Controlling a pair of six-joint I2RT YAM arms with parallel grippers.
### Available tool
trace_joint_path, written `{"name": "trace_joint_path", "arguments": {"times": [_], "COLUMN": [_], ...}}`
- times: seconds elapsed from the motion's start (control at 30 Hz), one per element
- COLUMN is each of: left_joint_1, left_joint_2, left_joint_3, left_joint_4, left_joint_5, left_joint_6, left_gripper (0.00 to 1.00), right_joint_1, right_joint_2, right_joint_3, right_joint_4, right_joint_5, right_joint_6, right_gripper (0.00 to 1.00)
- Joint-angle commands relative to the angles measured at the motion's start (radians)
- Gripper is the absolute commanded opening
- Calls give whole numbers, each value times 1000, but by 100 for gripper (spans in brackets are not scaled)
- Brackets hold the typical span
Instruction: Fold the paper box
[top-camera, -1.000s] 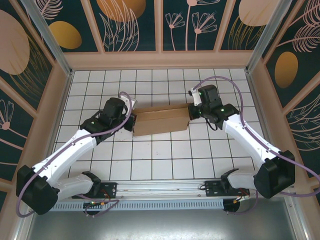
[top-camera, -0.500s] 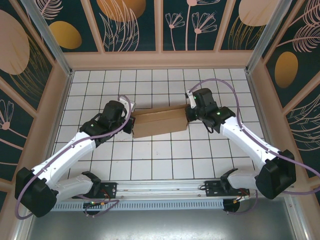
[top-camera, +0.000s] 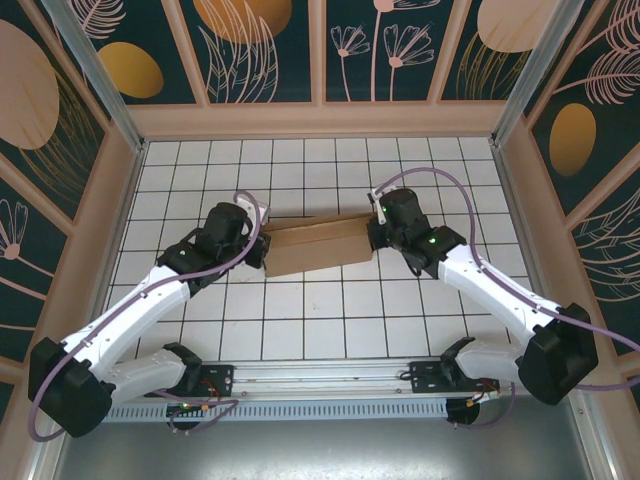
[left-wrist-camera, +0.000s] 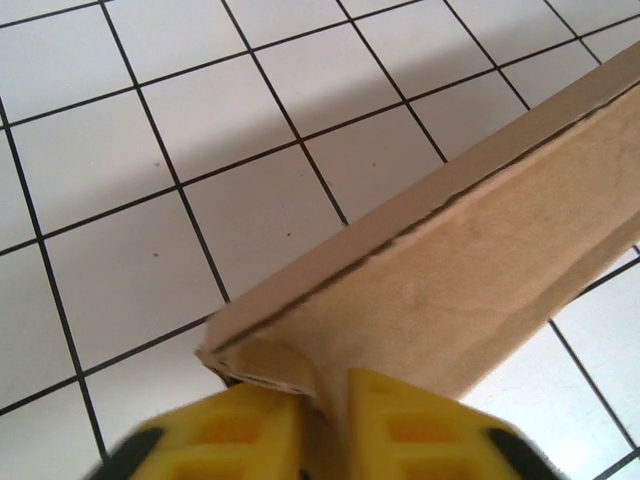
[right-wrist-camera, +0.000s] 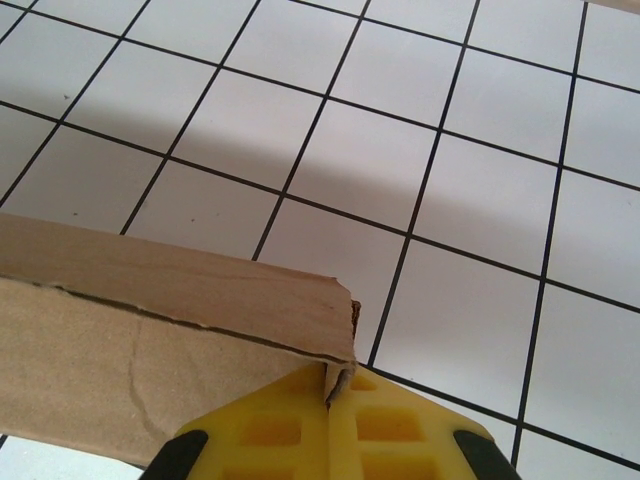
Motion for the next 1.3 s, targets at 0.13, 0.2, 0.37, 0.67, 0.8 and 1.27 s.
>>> {"name": "trace_joint_path", "arguments": {"times": [0.13,0.2,0.37,0.67,0.8,1.27], "left_joint_1": [-1,-1,3,25,52,75], "left_joint_2": [-81,-88,-83,-62,-47,-55], "left_joint_3": [70,83,66,11,2,-4], "left_joint_4": [-13,-20,-33,13,28,18], "left_joint_5": [-41,-57,-87,-61,-51,-99], "left_joint_6": [-50,-46,-18,-27,-27,-27], "left_gripper": [46,47,39,33,32,4], "right_joint_1": [22,23,23,23,23,23], "right_joint_2": [46,49,53,55,52,59], "right_joint_3": [-10,-5,-7,-7,-6,-9], "right_joint_4": [-124,-126,-132,-135,-135,-138], "right_joint_5": [-15,-19,-16,-17,-21,-16], "right_joint_6": [30,28,22,17,16,8], "right_gripper": [0,0,0,0,0,0]}}
